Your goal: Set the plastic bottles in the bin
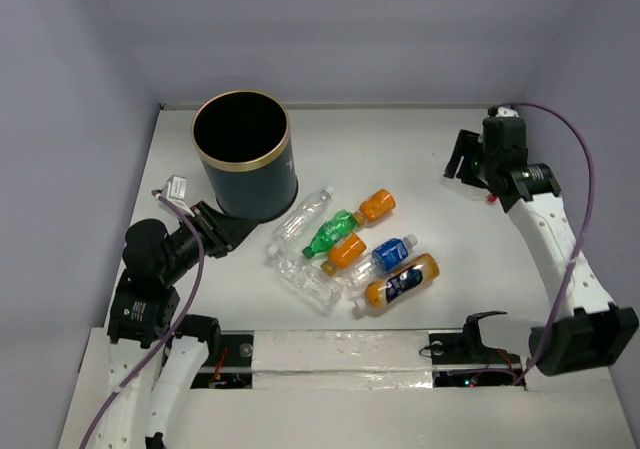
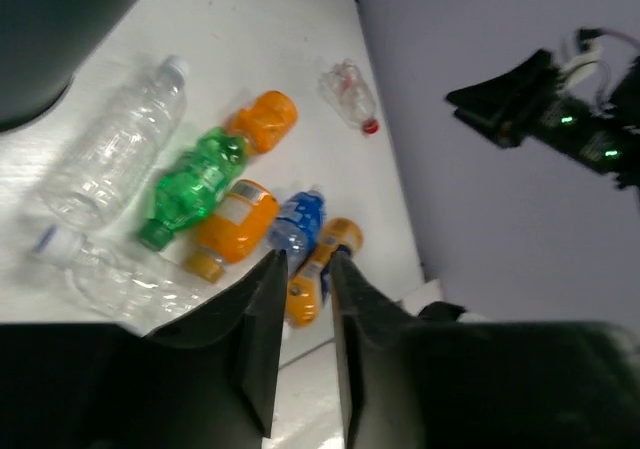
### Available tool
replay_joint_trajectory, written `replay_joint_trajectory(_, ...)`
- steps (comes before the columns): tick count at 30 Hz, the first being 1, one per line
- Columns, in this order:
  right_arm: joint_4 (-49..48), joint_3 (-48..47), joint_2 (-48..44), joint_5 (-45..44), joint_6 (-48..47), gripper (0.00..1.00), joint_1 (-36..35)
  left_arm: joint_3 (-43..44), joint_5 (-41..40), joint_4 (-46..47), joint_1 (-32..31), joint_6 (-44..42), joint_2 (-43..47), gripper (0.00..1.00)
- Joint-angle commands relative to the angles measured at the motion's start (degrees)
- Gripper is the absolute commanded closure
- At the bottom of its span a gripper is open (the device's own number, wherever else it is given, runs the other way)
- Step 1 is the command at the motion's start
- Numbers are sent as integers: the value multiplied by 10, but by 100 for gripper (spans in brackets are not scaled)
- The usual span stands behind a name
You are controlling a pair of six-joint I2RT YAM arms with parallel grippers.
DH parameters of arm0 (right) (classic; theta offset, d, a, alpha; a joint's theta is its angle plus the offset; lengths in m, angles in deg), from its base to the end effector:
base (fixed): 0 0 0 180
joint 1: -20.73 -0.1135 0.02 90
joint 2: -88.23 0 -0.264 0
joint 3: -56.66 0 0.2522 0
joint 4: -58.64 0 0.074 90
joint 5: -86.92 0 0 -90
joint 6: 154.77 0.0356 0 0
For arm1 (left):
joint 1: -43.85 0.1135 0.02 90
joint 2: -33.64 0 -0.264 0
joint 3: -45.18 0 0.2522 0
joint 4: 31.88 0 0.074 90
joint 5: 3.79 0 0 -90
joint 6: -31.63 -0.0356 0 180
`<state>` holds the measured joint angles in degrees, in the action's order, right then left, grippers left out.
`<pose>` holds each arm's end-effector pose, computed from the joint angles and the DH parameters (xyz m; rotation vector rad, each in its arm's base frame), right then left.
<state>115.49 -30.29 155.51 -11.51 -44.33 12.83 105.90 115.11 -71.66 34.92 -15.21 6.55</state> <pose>0.2410 0.0282 0.3759 0.3221 2.1902 0.1109 0.0956 -0.0324 0.3621 -0.1274 1.7841 -1.0905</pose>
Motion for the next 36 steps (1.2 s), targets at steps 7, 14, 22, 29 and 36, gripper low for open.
replay_joint_trajectory(7,-32,-72,155,-183,-165,7,22,-6,-3,-76,-21,-32,41,100)
replay_joint_trajectory(14,-27,-139,288,-212,-224,0,27,17,-6,-121,-47,-62,57,92)
replay_joint_trajectory(22,-44,-187,391,-174,-273,0,32,15,-13,-160,-72,-89,56,87)
replay_joint_trajectory(29,-49,-234,465,-164,-304,0,38,28,-30,-199,-72,-114,42,86)
replay_joint_trajectory(36,-13,-302,548,-144,-299,0,49,48,-61,-224,-82,-138,26,86)
